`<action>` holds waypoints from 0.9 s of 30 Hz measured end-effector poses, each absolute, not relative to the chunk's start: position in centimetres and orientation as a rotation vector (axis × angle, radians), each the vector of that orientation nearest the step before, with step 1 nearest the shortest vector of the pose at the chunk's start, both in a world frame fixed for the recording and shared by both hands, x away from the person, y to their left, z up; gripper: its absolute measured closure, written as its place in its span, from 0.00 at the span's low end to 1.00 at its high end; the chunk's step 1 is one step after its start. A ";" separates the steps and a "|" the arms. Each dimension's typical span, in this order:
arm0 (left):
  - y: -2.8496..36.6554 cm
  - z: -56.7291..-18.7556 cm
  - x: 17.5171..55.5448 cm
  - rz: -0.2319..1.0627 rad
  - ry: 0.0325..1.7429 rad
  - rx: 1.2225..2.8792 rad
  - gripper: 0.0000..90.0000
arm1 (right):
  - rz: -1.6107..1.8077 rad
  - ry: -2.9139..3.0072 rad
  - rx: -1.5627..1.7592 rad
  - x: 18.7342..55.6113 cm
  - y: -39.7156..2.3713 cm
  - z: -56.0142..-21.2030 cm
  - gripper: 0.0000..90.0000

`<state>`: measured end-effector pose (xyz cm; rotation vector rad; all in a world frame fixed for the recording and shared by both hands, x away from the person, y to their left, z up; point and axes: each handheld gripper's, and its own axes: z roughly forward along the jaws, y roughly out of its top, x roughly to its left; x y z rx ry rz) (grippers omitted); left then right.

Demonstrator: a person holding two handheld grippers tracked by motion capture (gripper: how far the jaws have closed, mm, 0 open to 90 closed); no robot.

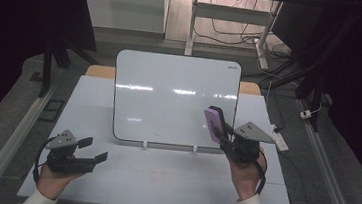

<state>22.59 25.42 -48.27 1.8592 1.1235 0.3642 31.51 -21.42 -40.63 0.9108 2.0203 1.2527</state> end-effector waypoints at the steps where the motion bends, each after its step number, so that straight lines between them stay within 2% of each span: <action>1: 25.5 -48.4 22.5 0.372 1.129 1.861 0.22 | 1.255 2.011 0.908 31.4 -21.4 -40.5 0.71; 21: 25.6 -49.2 22.6 0.390 1.147 1.877 0.22 | 1.250 1.900 0.939 31.1 -20.9 -39.6 0.71; 27: 25.3 -49.5 22.8 0.386 1.146 1.892 0.22 | 1.203 1.884 0.980 30.8 -21.0 -40.6 0.71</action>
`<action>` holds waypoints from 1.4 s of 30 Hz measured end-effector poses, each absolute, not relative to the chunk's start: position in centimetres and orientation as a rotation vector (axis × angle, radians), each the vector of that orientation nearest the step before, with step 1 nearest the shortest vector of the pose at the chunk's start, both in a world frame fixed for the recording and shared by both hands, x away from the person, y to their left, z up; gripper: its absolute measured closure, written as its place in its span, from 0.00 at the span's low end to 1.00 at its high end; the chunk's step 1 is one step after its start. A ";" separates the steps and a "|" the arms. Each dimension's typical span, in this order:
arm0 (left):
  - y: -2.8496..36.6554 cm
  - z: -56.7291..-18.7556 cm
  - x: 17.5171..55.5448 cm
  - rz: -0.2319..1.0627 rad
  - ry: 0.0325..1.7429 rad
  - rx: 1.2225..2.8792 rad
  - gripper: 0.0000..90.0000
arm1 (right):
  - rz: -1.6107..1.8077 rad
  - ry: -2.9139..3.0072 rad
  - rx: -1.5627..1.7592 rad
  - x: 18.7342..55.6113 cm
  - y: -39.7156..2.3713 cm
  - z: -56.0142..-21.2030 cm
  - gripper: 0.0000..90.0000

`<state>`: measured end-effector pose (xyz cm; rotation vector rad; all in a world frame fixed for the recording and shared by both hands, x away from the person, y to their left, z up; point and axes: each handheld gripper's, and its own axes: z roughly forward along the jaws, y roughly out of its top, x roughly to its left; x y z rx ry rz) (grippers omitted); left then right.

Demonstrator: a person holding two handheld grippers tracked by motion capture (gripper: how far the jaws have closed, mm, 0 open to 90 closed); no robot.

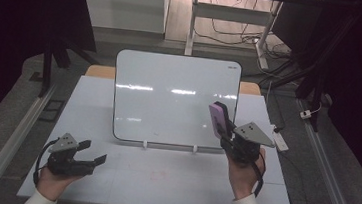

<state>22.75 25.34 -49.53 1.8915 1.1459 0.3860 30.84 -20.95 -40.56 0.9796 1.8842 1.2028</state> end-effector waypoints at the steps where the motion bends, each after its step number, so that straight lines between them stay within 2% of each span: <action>1: 25.3 -49.6 22.8 0.386 1.147 1.893 0.22 | 1.196 1.878 0.997 30.8 -21.1 -40.9 0.71; 8: 25.2 -49.5 22.7 0.390 1.140 1.893 0.22 | 1.153 1.801 1.100 30.2 -21.6 -42.9 0.71; 19: 25.2 -49.6 22.8 0.388 1.138 1.898 0.22 | 1.083 1.788 1.180 31.3 -20.4 -45.9 0.71; 33: 25.2 -49.7 22.7 0.389 1.139 1.903 0.22 | 0.974 1.714 1.192 32.8 -18.9 -47.4 0.69; 37: 25.2 -49.7 22.6 0.392 1.139 1.903 0.22 | 0.994 1.714 1.192 32.9 -19.0 -47.3 0.60; 40: 25.3 -49.7 22.6 0.393 1.142 1.900 0.22 | 1.054 1.722 1.180 32.5 -19.6 -46.7 0.47; 42: 25.4 -49.7 22.6 0.394 1.144 1.898 0.22 | 1.110 1.734 1.148 32.1 -20.0 -46.3 0.45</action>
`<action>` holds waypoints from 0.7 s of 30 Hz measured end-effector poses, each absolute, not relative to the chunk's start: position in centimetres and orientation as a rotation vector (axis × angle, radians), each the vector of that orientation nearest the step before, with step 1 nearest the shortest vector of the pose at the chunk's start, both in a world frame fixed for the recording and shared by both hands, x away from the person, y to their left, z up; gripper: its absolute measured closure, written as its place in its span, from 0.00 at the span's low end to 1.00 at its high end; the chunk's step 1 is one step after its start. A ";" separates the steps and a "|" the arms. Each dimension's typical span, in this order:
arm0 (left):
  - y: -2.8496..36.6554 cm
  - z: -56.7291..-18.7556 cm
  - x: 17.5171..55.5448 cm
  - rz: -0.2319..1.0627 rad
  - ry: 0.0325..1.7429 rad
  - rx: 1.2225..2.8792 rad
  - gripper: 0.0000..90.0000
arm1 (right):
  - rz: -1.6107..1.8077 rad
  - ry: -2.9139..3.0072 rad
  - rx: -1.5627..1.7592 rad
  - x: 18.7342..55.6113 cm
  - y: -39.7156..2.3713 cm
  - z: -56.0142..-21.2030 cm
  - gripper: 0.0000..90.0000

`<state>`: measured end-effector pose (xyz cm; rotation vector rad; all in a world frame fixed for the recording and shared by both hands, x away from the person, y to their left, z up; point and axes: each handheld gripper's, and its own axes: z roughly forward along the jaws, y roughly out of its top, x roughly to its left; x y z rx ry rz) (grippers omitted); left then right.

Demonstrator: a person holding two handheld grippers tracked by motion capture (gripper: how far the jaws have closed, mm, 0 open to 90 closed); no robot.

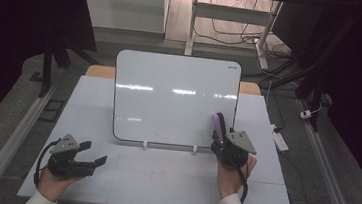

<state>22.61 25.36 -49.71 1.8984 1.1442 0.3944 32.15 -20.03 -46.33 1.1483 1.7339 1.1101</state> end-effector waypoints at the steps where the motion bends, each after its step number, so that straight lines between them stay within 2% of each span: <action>1: 25.4 -49.7 22.6 0.395 1.145 1.897 0.22 | 1.123 1.738 1.139 32.0 -20.2 -46.2 0.45; 5: 25.4 -49.6 22.6 0.396 1.143 1.897 0.22 | 1.178 1.774 1.109 31.4 -21.3 -45.8 0.41; 21: 25.3 -49.7 22.6 0.391 1.139 1.899 0.22 | 1.208 2.111 0.887 29.3 -25.0 -47.2 0.40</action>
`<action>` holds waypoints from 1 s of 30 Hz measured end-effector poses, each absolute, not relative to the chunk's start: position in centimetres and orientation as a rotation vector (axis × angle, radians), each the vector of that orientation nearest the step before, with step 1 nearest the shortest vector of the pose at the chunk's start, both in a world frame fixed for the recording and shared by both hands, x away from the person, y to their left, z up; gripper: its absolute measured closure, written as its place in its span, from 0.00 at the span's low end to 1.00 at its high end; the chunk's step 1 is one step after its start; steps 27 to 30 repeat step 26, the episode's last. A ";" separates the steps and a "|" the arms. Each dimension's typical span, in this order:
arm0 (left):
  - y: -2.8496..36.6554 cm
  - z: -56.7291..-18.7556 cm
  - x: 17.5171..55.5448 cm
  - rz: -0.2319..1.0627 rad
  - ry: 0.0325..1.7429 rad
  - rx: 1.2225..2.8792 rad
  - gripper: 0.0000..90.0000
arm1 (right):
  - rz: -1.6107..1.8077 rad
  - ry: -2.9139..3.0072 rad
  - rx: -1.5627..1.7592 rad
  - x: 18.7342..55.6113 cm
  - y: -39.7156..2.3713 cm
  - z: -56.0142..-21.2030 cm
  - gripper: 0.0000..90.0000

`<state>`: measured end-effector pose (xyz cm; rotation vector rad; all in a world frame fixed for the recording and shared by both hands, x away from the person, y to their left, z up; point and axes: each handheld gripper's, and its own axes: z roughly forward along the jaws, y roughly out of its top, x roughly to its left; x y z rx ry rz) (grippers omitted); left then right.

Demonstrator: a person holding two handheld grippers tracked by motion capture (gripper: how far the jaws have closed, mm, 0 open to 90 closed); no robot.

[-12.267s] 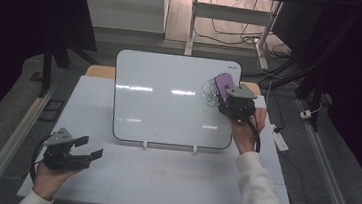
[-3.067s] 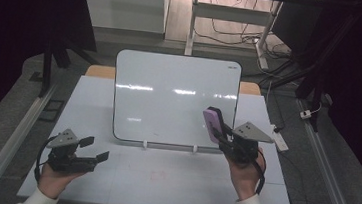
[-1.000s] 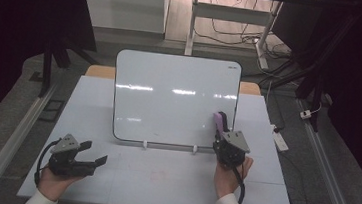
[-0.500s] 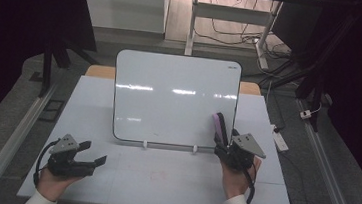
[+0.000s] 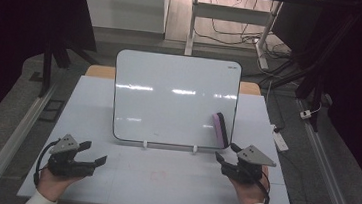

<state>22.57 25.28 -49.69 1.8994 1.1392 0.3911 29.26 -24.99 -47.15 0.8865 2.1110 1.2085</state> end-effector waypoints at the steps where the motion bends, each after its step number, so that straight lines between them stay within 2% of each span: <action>1: 25.3 -49.7 22.6 0.391 1.138 1.900 0.22 | 1.210 2.122 0.882 29.2 -25.2 -47.3 0.40; 14: 25.0 -49.9 22.6 0.383 1.129 1.917 0.22 | 1.229 2.206 0.875 28.8 -27.5 -48.7 0.40; 30: 24.9 -50.0 22.7 0.375 1.132 1.917 0.22 | 1.233 2.224 0.880 29.0 -27.8 -48.8 0.40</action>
